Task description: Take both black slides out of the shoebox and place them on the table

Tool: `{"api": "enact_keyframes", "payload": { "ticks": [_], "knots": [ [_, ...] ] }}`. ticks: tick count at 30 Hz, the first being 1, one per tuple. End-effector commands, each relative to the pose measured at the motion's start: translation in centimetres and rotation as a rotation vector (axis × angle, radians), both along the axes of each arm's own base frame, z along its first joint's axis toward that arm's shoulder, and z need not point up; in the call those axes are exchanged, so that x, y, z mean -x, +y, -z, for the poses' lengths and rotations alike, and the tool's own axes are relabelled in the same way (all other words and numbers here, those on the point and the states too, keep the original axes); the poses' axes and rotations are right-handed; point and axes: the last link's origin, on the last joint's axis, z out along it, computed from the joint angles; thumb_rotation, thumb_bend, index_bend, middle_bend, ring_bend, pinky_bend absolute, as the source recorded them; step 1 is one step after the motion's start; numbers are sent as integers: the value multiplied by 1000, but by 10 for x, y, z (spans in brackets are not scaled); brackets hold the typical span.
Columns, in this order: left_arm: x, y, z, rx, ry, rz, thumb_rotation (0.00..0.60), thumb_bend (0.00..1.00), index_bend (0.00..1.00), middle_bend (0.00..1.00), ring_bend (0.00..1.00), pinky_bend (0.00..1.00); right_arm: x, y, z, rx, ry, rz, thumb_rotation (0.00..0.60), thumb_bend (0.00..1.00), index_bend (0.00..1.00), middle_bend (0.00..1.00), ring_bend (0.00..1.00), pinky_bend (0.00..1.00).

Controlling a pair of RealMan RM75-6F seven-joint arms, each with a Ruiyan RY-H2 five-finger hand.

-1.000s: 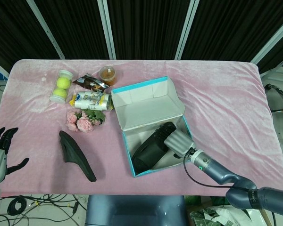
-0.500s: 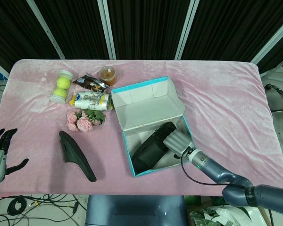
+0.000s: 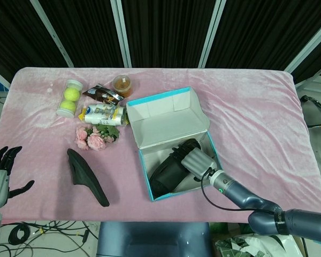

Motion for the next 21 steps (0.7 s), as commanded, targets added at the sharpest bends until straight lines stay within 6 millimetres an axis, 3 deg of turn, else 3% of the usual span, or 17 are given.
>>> {"api": "enact_keyframes", "payload": {
  "ticks": [1,3,5,8,12,21],
  "knots": [
    [2,0,0,0,-4,-6,600,0,124,149,72,137,-6,0,8,-13,13,-8,600,62,0,24,0,161],
    [4,1,1,0,-10,-14,600,0,124,148,72,137,-10,1,13,-23,13,-4,600,86,0,27,0,161],
    [6,1,1,2,-11,-18,600,0,124,147,72,137,-12,2,16,-28,13,-8,600,197,54,66,28,179],
    [7,2,1,1,-14,-21,600,0,124,146,68,137,-20,4,24,-26,-20,-26,600,388,301,196,162,278],
    [8,1,0,-3,-15,-25,600,0,124,145,65,137,-19,7,23,-23,-79,-41,600,521,551,367,329,402],
    [6,3,1,-1,-11,-23,600,0,124,144,64,137,-22,12,1,-9,-188,-76,600,526,603,395,348,391]
  ]
}}
